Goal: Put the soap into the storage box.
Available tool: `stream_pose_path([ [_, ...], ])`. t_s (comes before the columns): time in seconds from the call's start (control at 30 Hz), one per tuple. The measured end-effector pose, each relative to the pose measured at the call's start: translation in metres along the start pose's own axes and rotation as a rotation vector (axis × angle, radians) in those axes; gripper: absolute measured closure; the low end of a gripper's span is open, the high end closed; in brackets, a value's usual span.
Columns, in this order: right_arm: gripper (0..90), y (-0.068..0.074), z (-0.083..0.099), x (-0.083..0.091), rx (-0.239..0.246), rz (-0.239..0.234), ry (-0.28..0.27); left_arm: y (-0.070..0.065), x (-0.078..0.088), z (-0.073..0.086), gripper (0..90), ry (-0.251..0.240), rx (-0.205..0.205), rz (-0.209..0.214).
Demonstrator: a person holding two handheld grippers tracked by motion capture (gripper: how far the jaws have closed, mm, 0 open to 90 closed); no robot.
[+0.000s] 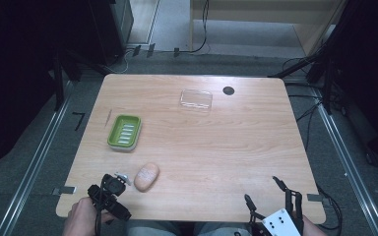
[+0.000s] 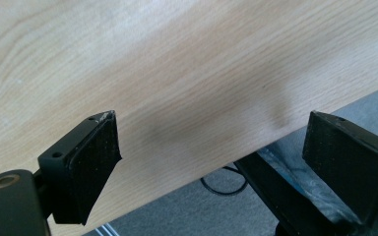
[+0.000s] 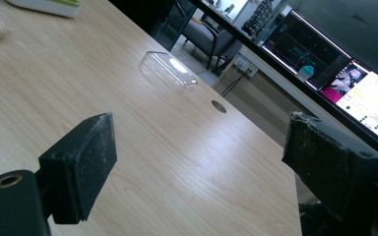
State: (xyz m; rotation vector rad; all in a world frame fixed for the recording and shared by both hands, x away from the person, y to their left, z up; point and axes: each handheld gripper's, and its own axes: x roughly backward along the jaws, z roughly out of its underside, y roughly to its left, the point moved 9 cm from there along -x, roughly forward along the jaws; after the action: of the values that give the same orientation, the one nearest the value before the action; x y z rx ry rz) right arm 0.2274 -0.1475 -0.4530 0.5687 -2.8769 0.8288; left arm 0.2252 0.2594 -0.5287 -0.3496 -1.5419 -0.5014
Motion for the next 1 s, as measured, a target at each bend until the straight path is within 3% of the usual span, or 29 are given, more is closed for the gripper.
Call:
stream_pose_path([
  [1.0,13.2,0.000,0.001,0.000,0.004,0.001,0.003,-0.007,0.008,-0.033,8.1,0.023,-0.080,0.005],
])
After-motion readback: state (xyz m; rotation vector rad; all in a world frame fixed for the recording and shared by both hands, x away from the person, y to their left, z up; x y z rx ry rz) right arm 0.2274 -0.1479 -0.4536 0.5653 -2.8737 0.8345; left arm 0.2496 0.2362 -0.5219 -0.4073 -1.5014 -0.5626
